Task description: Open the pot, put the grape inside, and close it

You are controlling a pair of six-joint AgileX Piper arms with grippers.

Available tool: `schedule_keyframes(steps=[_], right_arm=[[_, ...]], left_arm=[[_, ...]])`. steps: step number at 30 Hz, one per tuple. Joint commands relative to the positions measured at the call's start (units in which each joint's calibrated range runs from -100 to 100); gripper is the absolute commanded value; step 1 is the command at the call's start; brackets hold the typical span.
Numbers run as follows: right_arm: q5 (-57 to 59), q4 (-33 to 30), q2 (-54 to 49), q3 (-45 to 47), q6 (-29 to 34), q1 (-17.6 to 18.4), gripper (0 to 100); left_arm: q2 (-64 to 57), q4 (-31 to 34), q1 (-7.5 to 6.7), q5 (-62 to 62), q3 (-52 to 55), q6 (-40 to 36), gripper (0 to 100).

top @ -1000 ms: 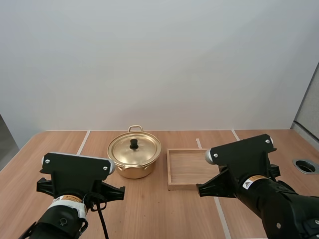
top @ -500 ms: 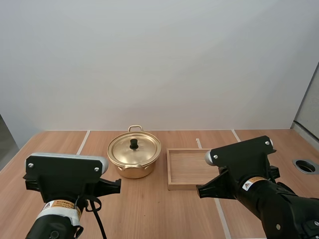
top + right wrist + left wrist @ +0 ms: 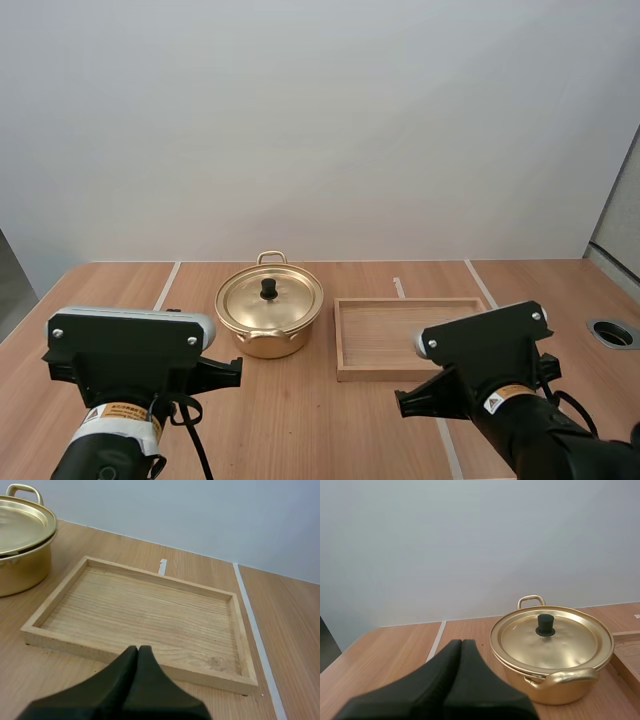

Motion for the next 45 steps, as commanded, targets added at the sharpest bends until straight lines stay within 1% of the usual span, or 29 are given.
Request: schedule_keyframes(steps=[1,6,11,14,16,18,21,23,24,26,29,31,33,35,39,43,45], right_arm=[[2.9,-1.1,-5.6,0.4,-0.4,0.2,0],[5.1,-1.3,-13.2,0.4,-0.5,0.2,0],[8.2,-0.9,-13.2,0.4,0.0,0.3,0],[9.1,0.7,-13.2,0.4,1.8,0.3,0],[9.3,0.7,-13.2,0.4,2.6,0.3,0],[9.3,0.7,-13.2,0.4,2.6,0.3,0],[9.3,0.7,-13.2,0.4,2.6,0.3,0],[9.3,0.7,-13.2,0.4,2.7,0.3,0],[9.3,0.7,-13.2,0.4,3.5,0.3,0],[9.3,0.3,-13.2,0.4,5.2,0.3,0],[9.3,-2.2,-13.2,0.4,9.3,0.3,0],[9.3,-3.5,-13.2,0.4,11.5,0.3,0],[9.3,-3.6,-13.2,0.4,11.7,0.3,0],[9.3,-3.6,-13.2,0.4,11.7,0.3,0],[9.1,-3.6,-13.2,0.4,12.8,0.3,0],[9.1,-3.6,-13.2,0.4,12.9,0.3,0],[9.1,-3.6,-13.2,0.4,12.9,0.3,0]], left_arm=[[-0.4,-0.3,0.13,-1.2,0.0,-0.6,0],[-0.4,-0.3,0.13,-1.2,0.0,-0.6,0],[-0.4,-0.3,0.13,-1.2,0.0,-0.6,0],[-0.4,-0.3,0.13,-1.2,0.0,-0.6,0],[-0.4,-2.0,0.13,-1.3,0.0,-0.6,0],[-0.4,-1.9,0.13,-2.0,0.0,0.4,0],[-0.4,-2.1,0.13,-6.0,0.0,4.3,0],[-0.4,-3.5,0.13,-8.8,0.0,4.4,0],[-0.4,-5.2,0.13,-10.4,0.0,4.4,0],[-0.4,-6.0,0.13,-13.3,0.0,5.2,0],[-0.4,-6.6,0.13,-20.5,0.0,9.9,0],[-0.4,-8.9,0.13,-24.6,0.0,10.9,0],[-0.4,-12.1,0.13,-29.6,0.0,10.9,0],[-0.4,-15.0,0.13,-31.4,0.0,10.9,0],[-0.4,-19.0,0.13,-23.2,0.0,12.1,0],[-0.4,-26.4,0.13,-15.1,0.0,14.7,0],[-0.4,-27.5,0.13,-10.7,0.0,15.6,0]])
